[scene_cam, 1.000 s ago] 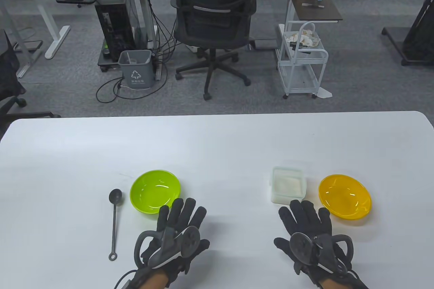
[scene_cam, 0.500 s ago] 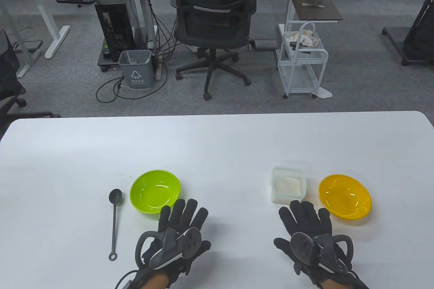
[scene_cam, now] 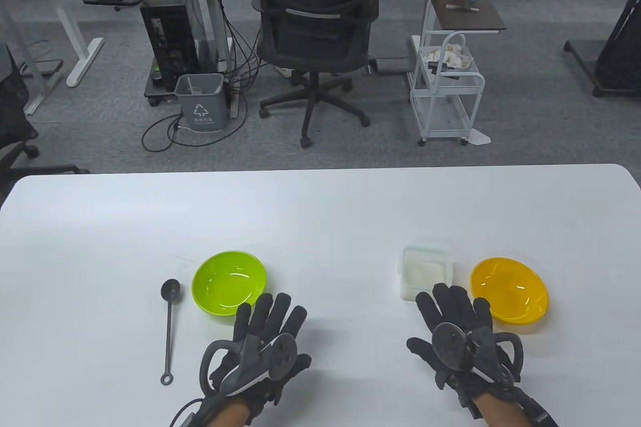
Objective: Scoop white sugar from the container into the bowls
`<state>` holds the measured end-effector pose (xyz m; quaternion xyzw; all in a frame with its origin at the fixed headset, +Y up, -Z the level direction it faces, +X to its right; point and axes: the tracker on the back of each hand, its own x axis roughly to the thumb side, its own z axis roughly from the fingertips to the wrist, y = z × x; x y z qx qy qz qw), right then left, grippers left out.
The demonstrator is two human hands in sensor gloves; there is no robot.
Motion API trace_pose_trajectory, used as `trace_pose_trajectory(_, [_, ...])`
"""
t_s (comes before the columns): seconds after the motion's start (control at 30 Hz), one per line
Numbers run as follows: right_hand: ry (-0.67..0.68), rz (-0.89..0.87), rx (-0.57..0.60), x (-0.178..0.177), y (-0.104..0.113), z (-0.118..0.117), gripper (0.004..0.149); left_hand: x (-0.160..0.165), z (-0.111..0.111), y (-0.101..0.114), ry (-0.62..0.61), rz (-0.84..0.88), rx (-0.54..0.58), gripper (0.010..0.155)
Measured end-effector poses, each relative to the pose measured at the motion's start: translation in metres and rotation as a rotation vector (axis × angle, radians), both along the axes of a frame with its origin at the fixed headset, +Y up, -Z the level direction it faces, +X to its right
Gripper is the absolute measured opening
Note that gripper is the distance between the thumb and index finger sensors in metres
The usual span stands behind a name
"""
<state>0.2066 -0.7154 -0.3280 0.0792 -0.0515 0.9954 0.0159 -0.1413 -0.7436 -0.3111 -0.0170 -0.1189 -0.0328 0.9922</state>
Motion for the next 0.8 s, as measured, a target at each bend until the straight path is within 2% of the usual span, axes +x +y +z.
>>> trace_pose_trajectory(0.13, [-0.033, 0.018, -0.041, 0.002, 0.008, -0.024, 0.087, 0.000, -0.001, 0.000, 0.004, 0.005, -0.002, 0.087])
trace_pose_trajectory(0.37, [-0.137, 0.101, -0.194, 0.001, 0.013, -0.090, 0.097, -0.001, -0.002, 0.000, 0.005, 0.008, -0.011, 0.086])
trace_pose_trajectory(0.5, [-0.149, 0.071, -0.340, 0.001, 0.007, -0.120, 0.106, -0.001, -0.002, 0.001, 0.005, 0.010, -0.014, 0.086])
trace_pose_trajectory(0.67, [-0.154, 0.065, -0.449, 0.001, -0.005, -0.142, 0.113, -0.001, -0.003, 0.000, 0.003, 0.012, -0.022, 0.086])
trace_pose_trajectory(0.8, [-0.160, 0.080, -0.512, 0.001, -0.018, -0.149, 0.115, -0.001, -0.003, 0.000, 0.005, 0.010, -0.032, 0.086])
